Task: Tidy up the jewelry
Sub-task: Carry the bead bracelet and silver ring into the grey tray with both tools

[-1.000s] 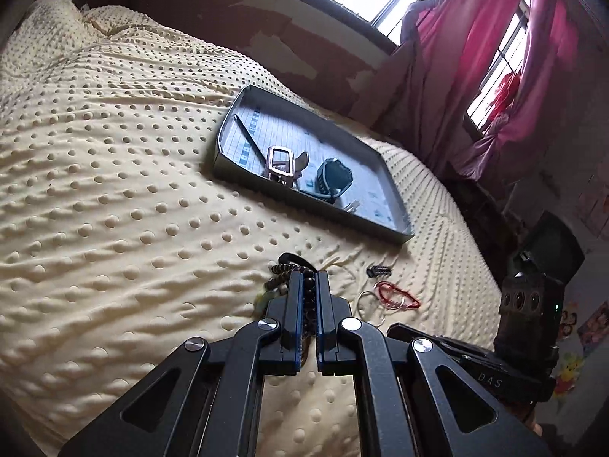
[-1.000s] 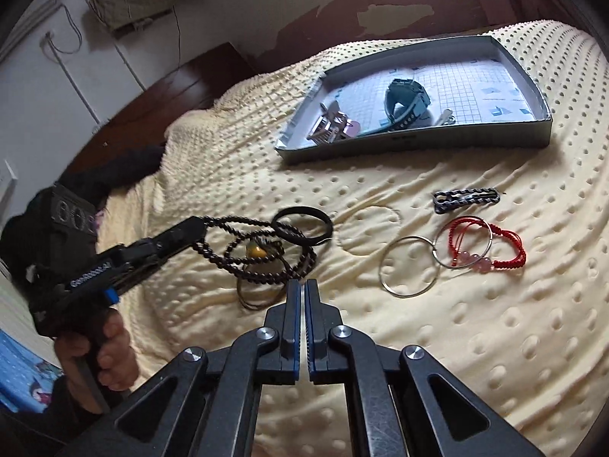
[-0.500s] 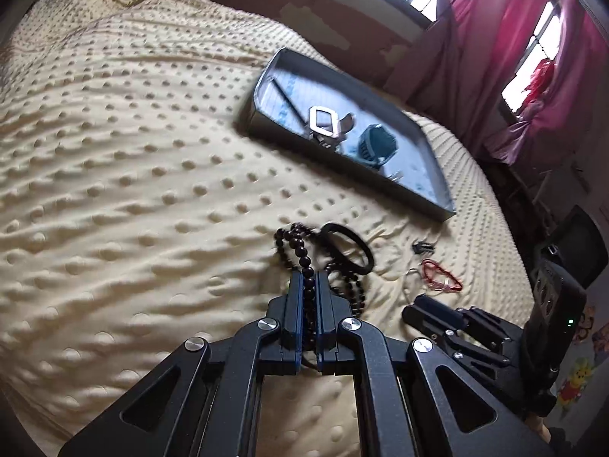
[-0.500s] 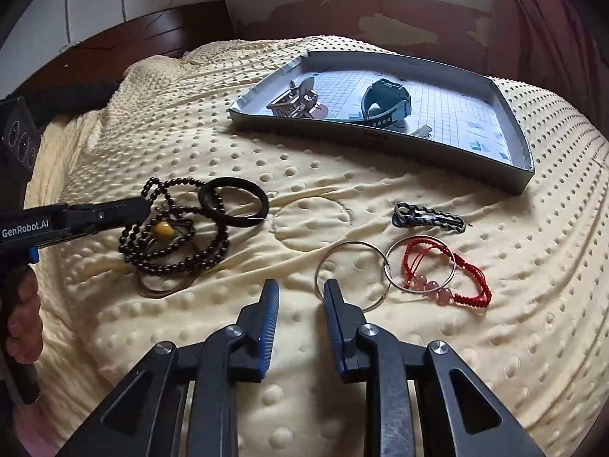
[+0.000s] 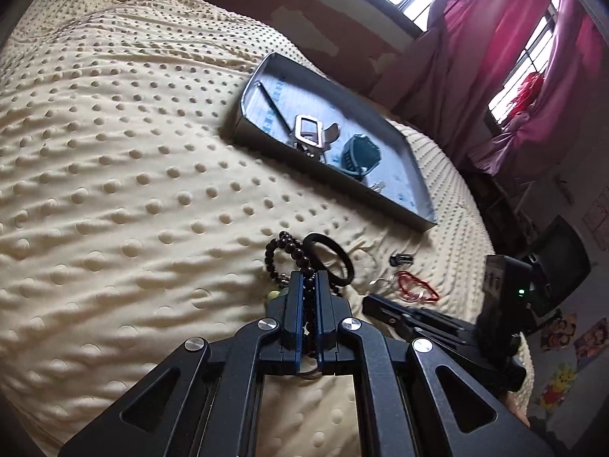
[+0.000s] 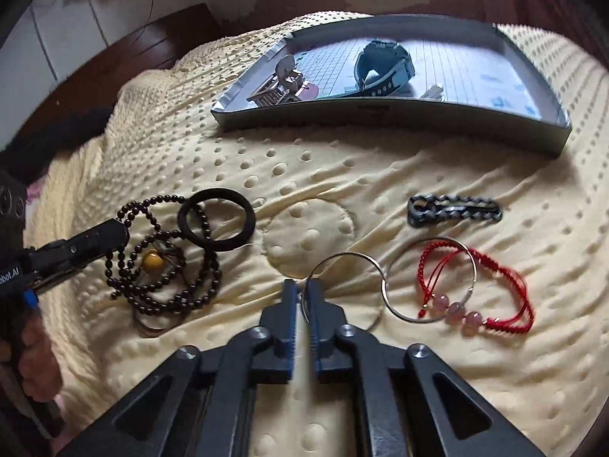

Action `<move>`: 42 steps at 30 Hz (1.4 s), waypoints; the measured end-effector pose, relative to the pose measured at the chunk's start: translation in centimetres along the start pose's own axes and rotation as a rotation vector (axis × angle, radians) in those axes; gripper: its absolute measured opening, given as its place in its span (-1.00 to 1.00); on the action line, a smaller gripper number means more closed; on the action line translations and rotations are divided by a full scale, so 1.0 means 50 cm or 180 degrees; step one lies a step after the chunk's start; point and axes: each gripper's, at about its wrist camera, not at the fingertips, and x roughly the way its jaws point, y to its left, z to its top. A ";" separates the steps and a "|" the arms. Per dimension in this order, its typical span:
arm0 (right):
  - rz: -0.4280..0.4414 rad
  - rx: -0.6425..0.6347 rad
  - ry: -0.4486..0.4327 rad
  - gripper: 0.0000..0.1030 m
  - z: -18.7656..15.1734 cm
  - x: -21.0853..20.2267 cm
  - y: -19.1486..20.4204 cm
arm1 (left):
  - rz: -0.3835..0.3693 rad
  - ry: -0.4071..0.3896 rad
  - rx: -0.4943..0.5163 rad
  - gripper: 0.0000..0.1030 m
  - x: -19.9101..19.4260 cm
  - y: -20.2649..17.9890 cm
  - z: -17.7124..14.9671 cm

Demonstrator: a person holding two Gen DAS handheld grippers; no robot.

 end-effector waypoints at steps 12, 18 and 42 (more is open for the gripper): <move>0.0784 0.0267 -0.0454 -0.93 0.009 -0.128 0.038 | -0.0224 -0.0094 0.0014 -0.94 -0.064 -0.050 0.044; 0.0963 0.0318 -0.0717 -0.94 0.022 -0.190 0.041 | -0.0133 -0.0165 0.0255 -0.94 -0.101 -0.119 0.065; 0.0313 0.0406 -0.1071 -0.94 0.251 -0.165 -0.124 | 0.0066 -0.0521 0.0797 -0.94 0.090 -0.240 0.273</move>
